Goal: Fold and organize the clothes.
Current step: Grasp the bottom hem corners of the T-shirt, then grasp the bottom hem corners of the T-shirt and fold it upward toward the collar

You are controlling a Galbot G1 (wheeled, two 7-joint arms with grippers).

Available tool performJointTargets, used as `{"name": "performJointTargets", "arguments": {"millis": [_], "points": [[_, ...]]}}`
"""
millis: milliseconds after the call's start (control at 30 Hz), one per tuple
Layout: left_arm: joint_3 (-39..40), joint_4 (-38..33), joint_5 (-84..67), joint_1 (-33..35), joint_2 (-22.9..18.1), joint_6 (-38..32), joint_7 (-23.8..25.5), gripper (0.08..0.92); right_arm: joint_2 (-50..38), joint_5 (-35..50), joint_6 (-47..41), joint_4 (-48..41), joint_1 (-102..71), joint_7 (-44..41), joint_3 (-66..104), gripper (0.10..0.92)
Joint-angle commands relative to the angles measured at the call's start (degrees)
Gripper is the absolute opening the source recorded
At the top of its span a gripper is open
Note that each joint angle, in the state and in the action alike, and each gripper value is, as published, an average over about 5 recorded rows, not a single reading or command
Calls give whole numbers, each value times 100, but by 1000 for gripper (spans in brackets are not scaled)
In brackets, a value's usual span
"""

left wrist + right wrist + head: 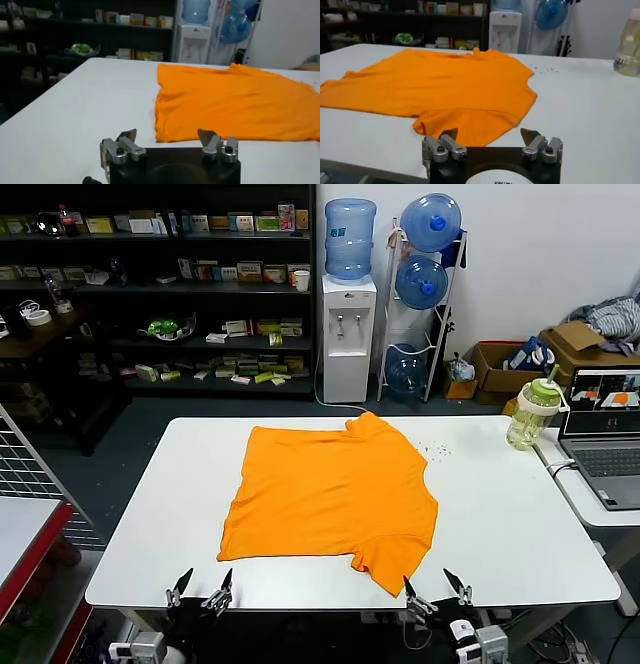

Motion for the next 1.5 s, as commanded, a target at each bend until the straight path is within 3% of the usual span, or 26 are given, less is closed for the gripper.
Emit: {"name": "performJointTargets", "arguments": {"millis": [33, 167, 367, 633, 967, 1233, 1500], "points": [[282, 706, 71, -833, -42, 41, 53, 823, 124, -129, 5, -495, 435, 40, -232, 823], [265, 784, 68, -819, -41, 34, 77, 823, 160, -225, 24, -583, 429, 27, -291, 803], [311, 1034, 52, -988, -89, 22, 132, 798, 182, -286, 50, -640, 412, 11, -338, 646], [433, 1400, 64, -1253, -209, 18, 163, 577, 175, -361, 122, -603, 334, -36, -317, 412], [511, 1357, 96, -1253, -210, 7, 104, 291, 156, -304, 285, -494, 176, 15, -307, 143], [540, 468, 65, -753, -106, 13, -205, 98, -235, 20, 444, 326, -708, 84, -159, 124], [383, -628, 2, 459, 112, 26, -601, 92, -475, 54, 814, 1127, -1720, 157, -4, 124]]}}
